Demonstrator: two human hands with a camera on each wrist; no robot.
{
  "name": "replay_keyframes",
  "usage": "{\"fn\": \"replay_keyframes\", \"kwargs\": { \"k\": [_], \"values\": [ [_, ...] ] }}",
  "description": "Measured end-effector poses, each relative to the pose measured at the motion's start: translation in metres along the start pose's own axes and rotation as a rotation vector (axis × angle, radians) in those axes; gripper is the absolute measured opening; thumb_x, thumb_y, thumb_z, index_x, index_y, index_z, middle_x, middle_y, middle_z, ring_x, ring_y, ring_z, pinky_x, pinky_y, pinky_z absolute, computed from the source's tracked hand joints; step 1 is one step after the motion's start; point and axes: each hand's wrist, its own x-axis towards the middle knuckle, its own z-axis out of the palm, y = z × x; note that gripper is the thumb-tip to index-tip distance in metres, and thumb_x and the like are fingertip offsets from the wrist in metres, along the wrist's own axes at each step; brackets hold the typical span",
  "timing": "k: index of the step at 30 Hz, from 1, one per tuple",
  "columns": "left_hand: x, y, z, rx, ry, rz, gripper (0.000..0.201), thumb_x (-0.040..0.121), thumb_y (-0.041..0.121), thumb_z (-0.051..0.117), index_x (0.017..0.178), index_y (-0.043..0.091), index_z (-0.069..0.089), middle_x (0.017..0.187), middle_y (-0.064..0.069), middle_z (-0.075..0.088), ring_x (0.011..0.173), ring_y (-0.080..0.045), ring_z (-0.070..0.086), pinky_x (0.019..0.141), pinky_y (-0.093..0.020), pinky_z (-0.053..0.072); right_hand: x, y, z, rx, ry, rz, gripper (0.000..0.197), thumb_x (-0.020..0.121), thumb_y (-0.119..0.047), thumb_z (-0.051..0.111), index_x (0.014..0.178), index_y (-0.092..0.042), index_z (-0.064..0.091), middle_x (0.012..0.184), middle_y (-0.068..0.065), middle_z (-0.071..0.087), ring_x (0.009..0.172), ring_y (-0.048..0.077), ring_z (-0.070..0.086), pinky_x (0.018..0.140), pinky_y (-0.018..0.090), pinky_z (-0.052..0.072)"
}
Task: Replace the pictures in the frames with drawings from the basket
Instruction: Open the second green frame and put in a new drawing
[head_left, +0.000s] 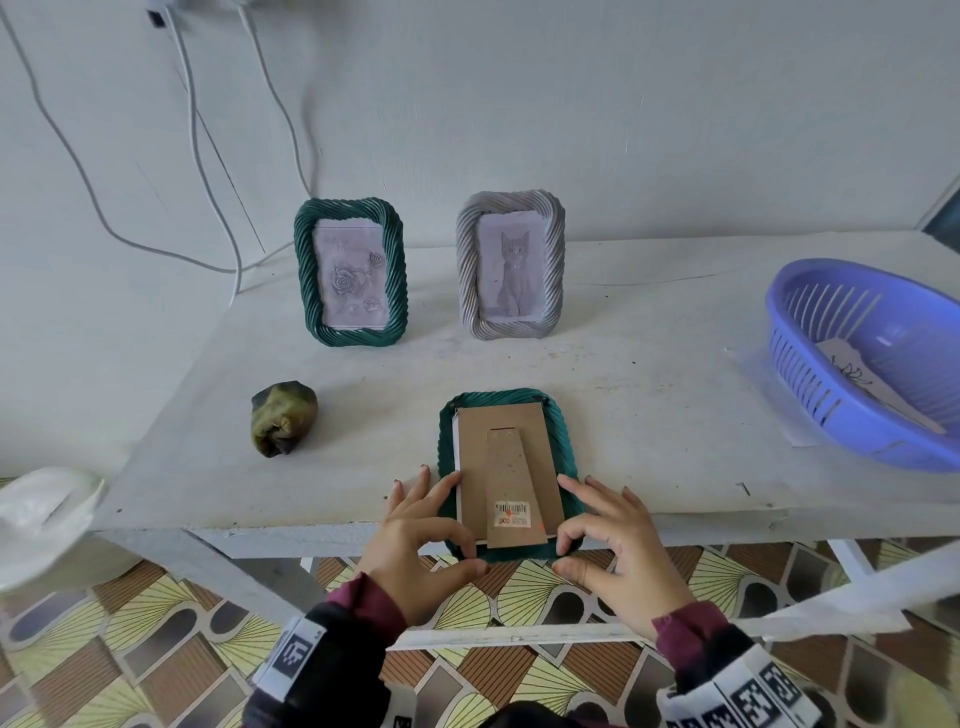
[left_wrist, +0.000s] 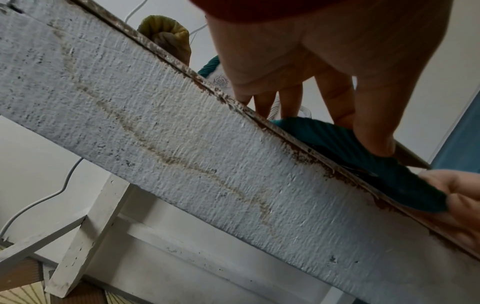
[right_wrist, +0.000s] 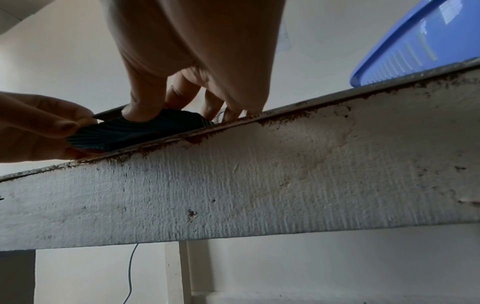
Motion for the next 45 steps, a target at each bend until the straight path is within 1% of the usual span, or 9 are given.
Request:
{"fn": "replay_keyframes", "kwargs": {
  "k": [5, 8, 12, 16, 21, 26, 33, 39, 45],
  "values": [
    [0.001, 0.007, -0.002, 0.006, 0.009, -0.016, 0.022, 0.057, 0.063, 0.055, 0.060, 0.041, 0.059, 0.137, 0.022, 0.032, 0.137, -0.003, 0.014, 0.115, -0.029, -0.002, -0.001, -0.001, -0.001, -0.008, -0.005, 0.008, 0.029, 0.073, -0.024, 0.074, 0.067, -0.041, 0.052, 0.135, -0.034, 0.026, 0.127, -0.021, 0.009, 0.102, 0.004, -0.011],
    [0.003, 0.012, 0.000, 0.002, 0.102, -0.035, 0.030, 0.059, 0.067, 0.053, 0.074, 0.042, 0.060, 0.129, 0.021, 0.044, 0.132, -0.008, 0.031, 0.114, -0.037, 0.017, -0.001, -0.006, -0.004, -0.007, -0.014, 0.023, 0.026, 0.074, -0.025, 0.074, 0.070, -0.041, 0.054, 0.134, -0.036, 0.025, 0.125, -0.025, 0.009, 0.103, 0.005, -0.009],
    [0.011, 0.016, 0.001, 0.047, 0.222, -0.080, 0.062, 0.053, 0.076, 0.054, 0.104, 0.040, 0.053, 0.115, 0.014, 0.055, 0.115, -0.013, 0.046, 0.097, -0.037, 0.041, -0.001, -0.012, -0.007, 0.039, 0.008, 0.040, 0.018, 0.078, -0.033, 0.064, 0.093, -0.042, 0.057, 0.133, -0.034, 0.033, 0.123, -0.024, 0.017, 0.109, 0.021, 0.007],
    [0.022, 0.026, -0.002, 0.110, 0.205, -0.119, 0.086, 0.050, 0.079, 0.051, 0.122, 0.032, 0.048, 0.119, 0.012, 0.056, 0.117, -0.012, 0.043, 0.099, -0.032, 0.034, 0.010, -0.018, -0.011, 0.061, 0.057, 0.065, 0.034, 0.086, -0.028, 0.059, 0.110, -0.048, 0.045, 0.121, -0.036, 0.038, 0.117, -0.017, 0.032, 0.096, 0.011, 0.024],
    [0.023, 0.034, -0.001, 0.184, 0.211, -0.170, 0.076, 0.063, 0.068, 0.057, 0.129, 0.033, 0.045, 0.125, 0.010, 0.056, 0.125, -0.015, 0.038, 0.103, -0.031, 0.027, 0.026, -0.025, -0.012, 0.026, 0.074, 0.113, 0.036, 0.086, -0.024, 0.059, 0.121, -0.030, 0.050, 0.117, -0.022, 0.044, 0.114, -0.002, 0.039, 0.097, 0.017, 0.030],
    [0.024, 0.036, 0.004, 0.170, 0.206, -0.195, 0.062, 0.070, 0.060, 0.059, 0.126, 0.034, 0.050, 0.127, 0.004, 0.053, 0.120, -0.017, 0.042, 0.100, -0.033, 0.036, 0.026, -0.025, -0.007, 0.016, 0.098, 0.118, 0.039, 0.085, -0.025, 0.061, 0.121, -0.031, 0.049, 0.116, -0.020, 0.046, 0.112, 0.001, 0.040, 0.098, 0.021, 0.035],
    [0.029, 0.038, -0.002, -0.279, 0.330, -0.239, 0.020, 0.076, 0.027, 0.070, 0.091, 0.036, 0.062, 0.106, 0.004, 0.063, 0.103, -0.009, 0.055, 0.086, -0.024, 0.041, 0.025, -0.022, -0.004, 0.020, 0.120, 0.096, 0.041, 0.083, -0.026, 0.064, 0.122, -0.030, 0.049, 0.117, -0.020, 0.046, 0.112, -0.001, 0.039, 0.096, 0.017, 0.032],
    [0.040, 0.046, -0.003, -0.452, 0.344, -0.196, 0.027, 0.078, 0.006, 0.066, 0.086, 0.030, 0.059, 0.104, -0.004, 0.059, 0.089, -0.018, 0.061, 0.070, -0.023, 0.053, 0.025, -0.018, -0.003, 0.034, 0.122, 0.101, 0.043, 0.083, -0.025, 0.065, 0.123, -0.029, 0.049, 0.117, -0.021, 0.045, 0.112, -0.001, 0.039, 0.095, 0.015, 0.031],
    [0.053, 0.053, -0.013, -0.457, 0.206, -0.240, 0.021, 0.077, 0.013, 0.070, 0.083, 0.032, 0.062, 0.101, -0.002, 0.065, 0.080, -0.021, 0.065, 0.070, -0.039, 0.057, 0.025, -0.014, -0.003, 0.067, 0.123, 0.113, 0.044, 0.083, -0.027, 0.066, 0.123, -0.031, 0.048, 0.118, -0.020, 0.045, 0.110, -0.003, 0.039, 0.085, 0.000, 0.028]
  ]
}}
